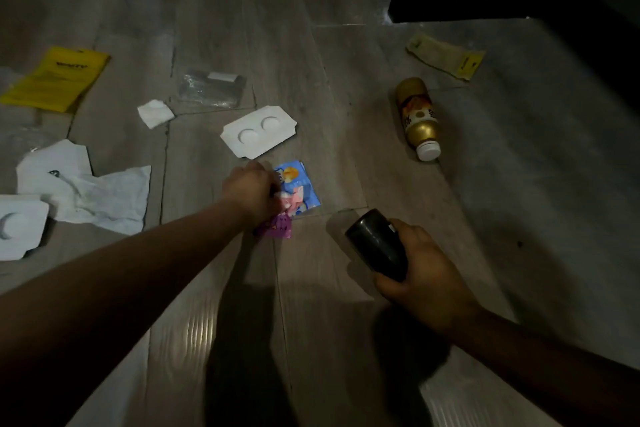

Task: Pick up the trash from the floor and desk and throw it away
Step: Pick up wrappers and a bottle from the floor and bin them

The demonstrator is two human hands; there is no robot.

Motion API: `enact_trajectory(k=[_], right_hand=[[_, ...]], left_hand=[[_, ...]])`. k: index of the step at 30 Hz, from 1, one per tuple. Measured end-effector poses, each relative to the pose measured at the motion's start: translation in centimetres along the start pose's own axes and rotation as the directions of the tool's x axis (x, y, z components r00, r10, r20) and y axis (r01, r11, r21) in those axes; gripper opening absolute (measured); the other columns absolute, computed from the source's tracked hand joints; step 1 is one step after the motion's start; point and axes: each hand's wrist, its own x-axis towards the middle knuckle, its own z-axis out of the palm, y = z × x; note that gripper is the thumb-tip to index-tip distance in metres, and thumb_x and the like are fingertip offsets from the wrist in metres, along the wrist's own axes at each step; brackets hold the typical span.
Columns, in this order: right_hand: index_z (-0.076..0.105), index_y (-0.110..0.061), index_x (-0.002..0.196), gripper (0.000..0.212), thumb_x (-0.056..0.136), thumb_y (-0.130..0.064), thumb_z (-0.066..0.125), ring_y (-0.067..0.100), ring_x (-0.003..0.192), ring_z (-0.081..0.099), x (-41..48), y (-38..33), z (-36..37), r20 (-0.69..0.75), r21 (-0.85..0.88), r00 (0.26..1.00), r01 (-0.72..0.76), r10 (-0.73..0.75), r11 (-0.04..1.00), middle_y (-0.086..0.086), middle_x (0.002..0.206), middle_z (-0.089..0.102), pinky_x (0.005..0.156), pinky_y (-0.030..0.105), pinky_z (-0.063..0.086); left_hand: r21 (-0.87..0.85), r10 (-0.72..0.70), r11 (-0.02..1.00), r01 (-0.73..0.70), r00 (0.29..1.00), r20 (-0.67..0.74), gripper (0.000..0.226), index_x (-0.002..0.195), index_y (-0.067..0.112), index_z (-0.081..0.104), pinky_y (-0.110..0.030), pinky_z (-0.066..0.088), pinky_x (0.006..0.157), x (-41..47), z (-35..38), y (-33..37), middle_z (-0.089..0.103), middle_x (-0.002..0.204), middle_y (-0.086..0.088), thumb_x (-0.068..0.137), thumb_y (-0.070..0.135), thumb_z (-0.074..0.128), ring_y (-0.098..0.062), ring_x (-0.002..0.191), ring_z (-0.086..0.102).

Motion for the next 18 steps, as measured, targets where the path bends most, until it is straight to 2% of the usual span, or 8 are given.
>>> enact_trajectory(k=[2,4,7,10,12,14,16,18], right_hand=[[0.037,-0.03,0.138,0.076,0.072,-0.032,0.076,0.009,0.102,0.051,0.4,-0.2,0.3,0.009,0.003,1.0,-0.007,0.007,1.0,-0.007,0.117,0.049,0.086,0.024,0.044],[0.037,-0.028,0.138,0.077,0.072,-0.031,0.076,0.01,0.103,0.051,0.8,-0.3,0.7,0.01,0.003,1.0,-0.019,0.019,1.0,-0.006,0.118,0.049,0.088,0.025,0.045],[0.037,-0.026,0.139,0.078,0.072,-0.033,0.077,0.011,0.104,0.051,1.8,-0.2,1.3,0.027,-0.002,0.998,-0.052,0.052,0.999,-0.004,0.119,0.049,0.088,0.024,0.043],[0.033,-0.026,0.141,0.082,0.073,-0.038,0.077,0.01,0.102,0.051,2.8,0.0,1.9,0.051,0.001,0.996,-0.079,0.079,0.997,-0.005,0.121,0.048,0.084,0.021,0.041],[0.028,-0.026,0.144,0.085,0.075,-0.041,0.074,0.009,0.104,0.049,3.4,0.0,2.3,0.049,-0.014,0.996,-0.073,0.073,0.997,-0.006,0.125,0.047,0.086,0.021,0.04],[0.025,-0.026,0.146,0.085,0.076,-0.042,0.071,0.01,0.107,0.048,4.0,0.0,2.5,0.033,-0.032,0.998,-0.055,0.056,0.998,-0.005,0.127,0.046,0.089,0.022,0.041],[0.025,-0.024,0.145,0.082,0.078,-0.04,0.07,0.011,0.109,0.047,4.4,0.1,2.8,0.011,-0.07,1.0,-0.02,0.021,0.997,-0.003,0.127,0.046,0.089,0.021,0.039],[0.025,-0.023,0.145,0.083,0.078,-0.042,0.068,0.012,0.112,0.047,4.4,0.2,3.1,0.0,-0.126,1.0,0.001,-0.001,0.992,-0.003,0.129,0.046,0.09,0.021,0.039]], left_hand=[[-0.132,-0.073,0.989,0.062,0.994,-0.078,0.046,0.114,0.011,0.051,-0.037,0.046,0.08,0.1,0.2,-0.1,0.056,0.112,-0.016,0.078,0.033,0.07,-0.034,0.099,0.056],[-0.246,-0.144,0.961,0.124,0.988,-0.064,0.057,0.117,0.009,0.044,-0.035,0.044,0.076,0.5,0.2,-0.4,0.058,0.109,-0.015,0.075,0.031,0.075,-0.033,0.098,0.058],[-0.315,-0.173,0.937,0.149,0.984,-0.047,0.045,0.106,0.011,0.055,-0.034,0.049,0.076,1.9,-0.3,-1.4,0.064,0.103,-0.009,0.073,0.031,0.078,-0.027,0.095,0.061],[-0.254,-0.158,0.961,0.114,0.974,-0.161,0.041,0.1,0.015,0.058,-0.032,0.047,0.07,3.7,-1.2,-2.5,0.063,0.098,-0.006,0.07,0.034,0.079,-0.024,0.09,0.061],[-0.119,-0.139,0.986,0.114,0.963,-0.231,0.053,0.109,0.014,0.057,-0.034,0.046,0.075,5.2,-1.6,-3.3,0.058,0.106,-0.011,0.069,0.041,0.078,-0.026,0.095,0.057],[0.0,-0.13,0.991,0.133,0.962,-0.239,0.067,0.123,0.014,0.053,-0.039,0.044,0.088,6.6,-1.8,-3.9,0.047,0.123,-0.014,0.07,0.047,0.076,-0.03,0.11,0.048],[0.03,-0.118,0.992,0.127,0.973,-0.2,0.075,0.131,0.017,0.048,-0.046,0.033,0.105,7.7,-1.7,-4.3,0.027,0.147,-0.016,0.07,0.05,0.075,-0.036,0.133,0.029],[0.017,-0.11,0.993,0.113,0.987,-0.119,0.074,0.131,0.019,0.047,-0.051,0.025,0.112,8.6,-1.6,-4.4,0.015,0.155,-0.015,0.07,0.05,0.075,-0.038,0.14,0.019]])
